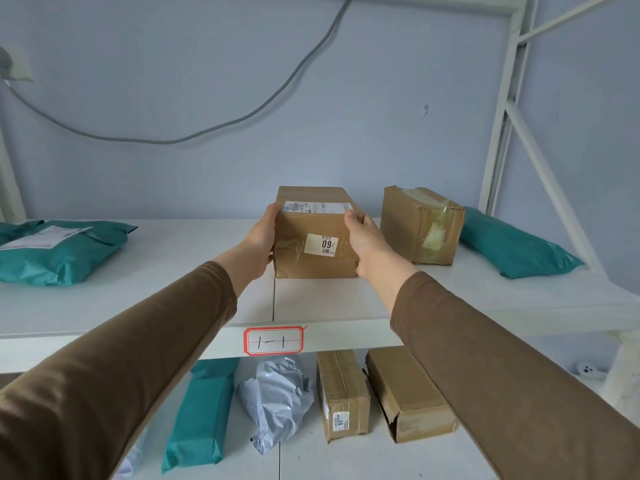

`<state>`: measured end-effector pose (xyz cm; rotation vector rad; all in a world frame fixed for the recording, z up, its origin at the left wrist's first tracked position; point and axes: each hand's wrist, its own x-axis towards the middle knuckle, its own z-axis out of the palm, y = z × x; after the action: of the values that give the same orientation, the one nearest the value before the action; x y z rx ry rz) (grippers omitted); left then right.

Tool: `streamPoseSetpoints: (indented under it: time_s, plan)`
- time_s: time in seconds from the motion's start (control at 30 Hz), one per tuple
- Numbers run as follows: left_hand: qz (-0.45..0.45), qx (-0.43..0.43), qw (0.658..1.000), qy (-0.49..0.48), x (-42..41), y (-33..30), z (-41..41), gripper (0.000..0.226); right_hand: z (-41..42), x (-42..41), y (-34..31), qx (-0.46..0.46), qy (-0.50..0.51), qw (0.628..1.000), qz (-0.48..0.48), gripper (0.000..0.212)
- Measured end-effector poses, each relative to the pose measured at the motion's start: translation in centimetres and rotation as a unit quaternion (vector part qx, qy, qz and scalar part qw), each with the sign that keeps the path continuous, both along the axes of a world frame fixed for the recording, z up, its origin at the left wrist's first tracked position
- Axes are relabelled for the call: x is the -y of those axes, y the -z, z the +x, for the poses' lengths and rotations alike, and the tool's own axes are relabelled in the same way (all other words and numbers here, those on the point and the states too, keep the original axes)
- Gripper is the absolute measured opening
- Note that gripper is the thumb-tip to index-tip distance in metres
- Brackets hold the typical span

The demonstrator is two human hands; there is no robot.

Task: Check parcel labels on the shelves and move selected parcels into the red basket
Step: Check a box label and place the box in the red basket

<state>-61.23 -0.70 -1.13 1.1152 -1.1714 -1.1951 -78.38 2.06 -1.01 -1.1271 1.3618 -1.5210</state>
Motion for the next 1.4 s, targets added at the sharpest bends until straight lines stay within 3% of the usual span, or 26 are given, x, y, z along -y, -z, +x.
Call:
streamPoseSetpoints:
  time_s: [0.2,0.3,0.4,0.63,0.83,1.1,1.2,1.33,1.4]
  plan:
    - [-0.186,0.124,0.969,-0.103,-2.3,-1.9,-2.0,0.063,-4.1,-3.9,0.0,-0.096,0.029,0.993,-0.064,0.051]
    - [-0.277,0.163,0.944,-0.079,-4.9,-3.0,-5.7,0.058,-7.3,-6.3,-0.3,-0.119,0.048,0.986,-0.11,0.044]
    - [-0.302,0.166,0.939,-0.007,-7.5,-3.9,-10.0,0.055,-10.8,-8.9,-0.8,-0.127,0.079,0.981,-0.126,0.04]
    - [-0.187,0.157,0.963,0.11,-9.1,-4.2,-17.9,0.062,-18.2,-11.9,-1.9,-0.122,0.109,0.98,-0.111,0.045]
    - [-0.102,0.118,0.983,0.102,-5.4,-4.3,-21.8,0.07,-22.5,-9.4,-2.0,-0.087,0.103,0.989,-0.056,0.052]
    - [-0.017,0.044,0.998,0.048,1.3,-3.5,-25.6,0.072,-24.2,-1.2,-2.4,-0.056,0.022,0.998,0.003,0.066]
    - [-0.015,0.042,0.998,0.04,0.2,-3.9,-26.9,0.063,-24.5,1.0,-2.4,-0.033,-0.004,0.999,0.027,0.077]
    - [0.007,0.045,0.997,0.059,2.7,-3.3,-27.2,0.072,-25.1,4.4,-1.6,-0.003,-0.04,0.999,0.037,0.114]
    - [0.022,0.045,0.996,0.067,3.2,-3.0,-27.1,0.066,-25.7,6.2,-0.8,0.001,-0.043,0.998,0.049,0.115]
